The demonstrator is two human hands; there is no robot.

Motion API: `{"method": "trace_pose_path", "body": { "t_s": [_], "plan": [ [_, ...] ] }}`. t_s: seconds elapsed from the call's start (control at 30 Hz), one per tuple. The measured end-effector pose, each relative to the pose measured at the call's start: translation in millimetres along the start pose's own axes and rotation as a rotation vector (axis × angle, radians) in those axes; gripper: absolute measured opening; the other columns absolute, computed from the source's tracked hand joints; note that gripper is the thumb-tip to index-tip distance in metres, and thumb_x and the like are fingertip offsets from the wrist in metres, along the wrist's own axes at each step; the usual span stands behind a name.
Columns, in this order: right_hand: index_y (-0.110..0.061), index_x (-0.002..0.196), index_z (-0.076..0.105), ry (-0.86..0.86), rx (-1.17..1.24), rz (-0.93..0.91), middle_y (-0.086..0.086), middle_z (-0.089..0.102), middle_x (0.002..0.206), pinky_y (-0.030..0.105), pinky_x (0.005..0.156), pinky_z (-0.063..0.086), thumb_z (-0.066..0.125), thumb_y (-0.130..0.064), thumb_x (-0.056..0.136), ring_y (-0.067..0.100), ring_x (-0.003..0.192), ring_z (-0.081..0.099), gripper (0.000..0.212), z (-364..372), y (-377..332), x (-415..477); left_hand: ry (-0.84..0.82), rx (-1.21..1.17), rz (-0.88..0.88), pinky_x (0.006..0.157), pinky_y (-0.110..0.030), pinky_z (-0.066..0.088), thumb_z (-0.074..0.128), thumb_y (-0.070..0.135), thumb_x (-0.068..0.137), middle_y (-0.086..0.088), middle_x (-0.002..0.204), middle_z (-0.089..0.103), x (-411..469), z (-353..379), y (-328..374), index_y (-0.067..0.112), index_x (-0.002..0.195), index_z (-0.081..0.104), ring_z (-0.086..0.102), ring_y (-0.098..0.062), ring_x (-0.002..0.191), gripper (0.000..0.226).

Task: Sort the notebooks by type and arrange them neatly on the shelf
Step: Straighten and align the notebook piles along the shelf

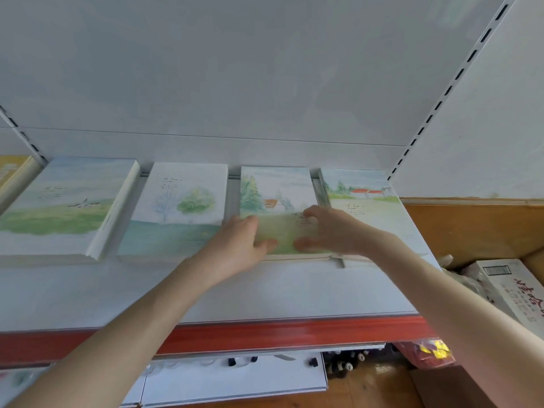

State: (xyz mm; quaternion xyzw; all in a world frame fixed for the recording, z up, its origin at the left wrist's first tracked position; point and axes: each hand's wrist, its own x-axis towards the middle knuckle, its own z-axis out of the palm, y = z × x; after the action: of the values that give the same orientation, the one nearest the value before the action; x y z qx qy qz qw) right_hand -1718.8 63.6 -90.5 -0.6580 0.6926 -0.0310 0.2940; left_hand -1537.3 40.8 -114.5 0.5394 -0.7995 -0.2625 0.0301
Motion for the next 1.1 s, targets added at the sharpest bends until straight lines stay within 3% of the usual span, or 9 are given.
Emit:
{"method": "trace_pose_path", "body": {
  "t_s": [0.07,0.13,0.2,0.3,0.5,0.8,0.9,1.03,1.1],
  "plan": [
    [-0.013,0.127,0.041,-0.052,-0.066,-0.022,0.006,0.05,0.117,0.033,0.079,0.045,0.073,-0.033,0.076,0.024,0.099,0.051,0.063,6,4,-11,-0.063,0.044,0.029,0.084,-0.028,0.038,0.064,0.041,0.083,-0.009,0.119,0.042,-13,5,-4,0.007,0.121,0.044,0.047,-0.022,0.106,0.055],
    [-0.013,0.128,0.039,-0.025,-0.124,-0.055,0.007,0.046,0.121,0.033,0.081,0.046,0.075,-0.028,0.074,0.024,0.101,0.05,0.066,14,6,-12,-0.028,0.098,0.066,0.089,-0.031,0.042,0.064,0.027,0.086,-0.009,0.117,0.038,-18,13,-6,0.008,0.121,0.041,0.049,-0.026,0.108,0.046],
    [-0.01,0.125,0.04,0.043,-0.153,-0.083,0.01,0.045,0.122,0.035,0.085,0.045,0.074,-0.023,0.075,0.026,0.104,0.05,0.062,20,6,-11,0.068,0.119,0.115,0.084,-0.036,0.045,0.059,0.015,0.089,-0.008,0.104,0.039,-19,17,-10,0.008,0.109,0.043,0.053,-0.028,0.098,0.027],
    [-0.008,0.127,0.041,0.108,-0.15,-0.103,0.012,0.046,0.124,0.035,0.085,0.045,0.072,-0.022,0.077,0.03,0.105,0.051,0.061,21,3,-10,0.123,0.123,0.137,0.077,-0.034,0.046,0.054,0.007,0.09,-0.005,0.094,0.036,-17,19,-16,0.008,0.101,0.042,0.051,-0.022,0.082,0.016],
    [-0.006,0.126,0.042,0.141,-0.128,-0.079,0.012,0.048,0.122,0.035,0.084,0.044,0.074,-0.024,0.075,0.03,0.105,0.05,0.062,24,3,-9,0.173,0.158,0.121,0.071,-0.034,0.048,0.053,-0.011,0.083,-0.009,0.091,0.037,-12,27,-14,0.012,0.089,0.035,0.053,-0.027,0.077,0.03],
    [-0.005,0.125,0.041,0.074,-0.144,-0.089,0.014,0.049,0.12,0.041,0.084,0.047,0.071,-0.015,0.078,0.032,0.102,0.052,0.056,18,3,-11,0.155,0.123,0.14,0.069,-0.033,0.043,0.052,-0.004,0.086,-0.005,0.086,0.036,-12,21,-16,0.011,0.088,0.037,0.053,-0.025,0.081,0.021],
    [-0.008,0.128,0.041,0.093,-0.126,-0.09,0.013,0.047,0.125,0.037,0.086,0.045,0.071,-0.014,0.079,0.031,0.106,0.051,0.058,21,3,-12,0.174,0.094,0.14,0.067,-0.035,0.043,0.049,-0.006,0.085,-0.004,0.082,0.035,-13,21,-15,0.009,0.085,0.039,0.054,-0.026,0.08,0.018],
    [-0.011,0.136,0.037,0.132,-0.078,-0.086,0.01,0.042,0.134,0.03,0.088,0.038,0.069,-0.013,0.08,0.027,0.116,0.046,0.065,24,3,-15,0.162,0.073,0.123,0.074,-0.039,0.046,0.048,-0.008,0.085,-0.009,0.09,0.04,-14,22,-13,0.006,0.102,0.045,0.053,-0.028,0.085,0.022],
    [-0.01,0.134,0.038,0.141,-0.07,-0.072,0.011,0.045,0.131,0.03,0.086,0.039,0.071,-0.013,0.079,0.027,0.113,0.046,0.065,23,2,-15,0.158,0.058,0.118,0.076,-0.04,0.047,0.051,-0.007,0.084,-0.01,0.092,0.041,-13,22,-14,0.005,0.1,0.045,0.054,-0.029,0.085,0.02]
  ]
}}
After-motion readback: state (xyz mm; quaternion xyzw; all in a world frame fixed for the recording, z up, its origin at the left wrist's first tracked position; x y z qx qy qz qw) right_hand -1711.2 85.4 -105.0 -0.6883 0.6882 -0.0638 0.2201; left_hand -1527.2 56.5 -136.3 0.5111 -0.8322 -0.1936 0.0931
